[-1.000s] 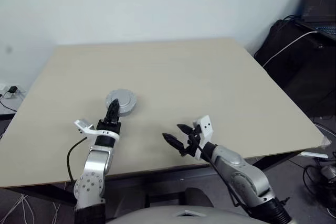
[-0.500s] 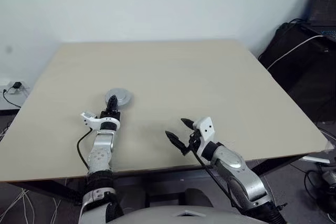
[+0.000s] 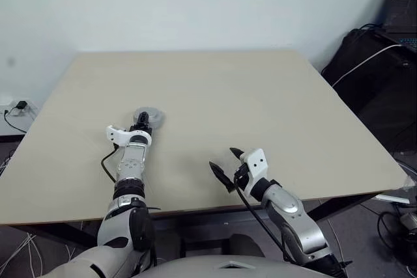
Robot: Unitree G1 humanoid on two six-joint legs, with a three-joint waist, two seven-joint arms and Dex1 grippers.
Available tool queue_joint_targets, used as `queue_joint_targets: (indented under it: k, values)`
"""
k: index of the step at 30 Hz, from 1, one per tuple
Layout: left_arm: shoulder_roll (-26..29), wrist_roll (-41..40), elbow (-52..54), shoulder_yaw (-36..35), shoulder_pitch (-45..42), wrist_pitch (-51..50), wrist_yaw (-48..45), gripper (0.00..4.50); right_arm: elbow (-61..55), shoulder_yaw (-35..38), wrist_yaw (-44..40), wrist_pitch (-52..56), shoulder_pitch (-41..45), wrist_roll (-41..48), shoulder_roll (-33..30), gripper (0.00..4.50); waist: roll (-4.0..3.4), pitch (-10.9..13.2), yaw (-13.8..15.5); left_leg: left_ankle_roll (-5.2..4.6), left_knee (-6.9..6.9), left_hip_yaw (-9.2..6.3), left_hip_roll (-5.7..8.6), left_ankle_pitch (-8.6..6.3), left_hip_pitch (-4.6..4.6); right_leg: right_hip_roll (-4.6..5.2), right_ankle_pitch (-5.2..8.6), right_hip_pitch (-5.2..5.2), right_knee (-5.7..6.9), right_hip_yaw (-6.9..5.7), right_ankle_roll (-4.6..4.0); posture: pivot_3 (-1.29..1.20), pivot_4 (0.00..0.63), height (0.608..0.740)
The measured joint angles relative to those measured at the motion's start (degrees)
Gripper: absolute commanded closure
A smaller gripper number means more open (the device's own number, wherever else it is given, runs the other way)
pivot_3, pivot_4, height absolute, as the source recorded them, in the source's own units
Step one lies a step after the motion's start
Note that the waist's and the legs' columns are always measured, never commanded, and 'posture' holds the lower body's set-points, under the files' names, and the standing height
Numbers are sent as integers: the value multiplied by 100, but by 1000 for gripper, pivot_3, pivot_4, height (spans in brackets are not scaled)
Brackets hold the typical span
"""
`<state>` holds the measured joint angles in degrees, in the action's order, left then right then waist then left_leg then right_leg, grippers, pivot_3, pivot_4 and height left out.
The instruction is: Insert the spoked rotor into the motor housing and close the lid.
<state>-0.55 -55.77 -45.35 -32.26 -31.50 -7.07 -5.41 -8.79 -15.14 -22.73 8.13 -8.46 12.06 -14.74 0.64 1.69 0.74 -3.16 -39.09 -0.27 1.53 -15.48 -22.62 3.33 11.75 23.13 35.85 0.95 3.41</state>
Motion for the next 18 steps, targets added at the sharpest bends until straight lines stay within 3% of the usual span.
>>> queue_joint_targets:
  k: [2, 9, 14, 18]
  values:
    - [-2, 95, -107, -50, -3, 5, 25, 2401, 0, 0, -2, 5, -9, -9, 4, 0, 0, 0, -1, 0, 0, 0, -1, 0, 0, 0, -1, 0, 1, 0, 1, 0, 0, 740]
    - [-62, 340, 183, -93, 122, -146, 243, 54, 1, -1, 8, 124, -19, -57, 56, 0, 2, -7, -16, 2, -1, 1, -6, 1, 17, 3, -2, -13, 3, 0, 2, 0, 0, 740]
    - [-206, 408, 1772, 169, 1138, -842, 658, 23, 7, 1, 24, 230, -29, -118, 98, 0, -14, -34, -158, 2, 9, 9, -9, -11, 46, 12, 0, -30, 4, 7, -2, 0, 0, 740]
    - [-104, 734, 3356, 856, 2444, -1624, 806, 23, 16, 30, 22, 259, -65, -143, 155, 0, -37, -57, -188, 32, 18, 15, -12, -47, 98, 19, 18, -42, 3, 10, -15, 0, 0, 740]
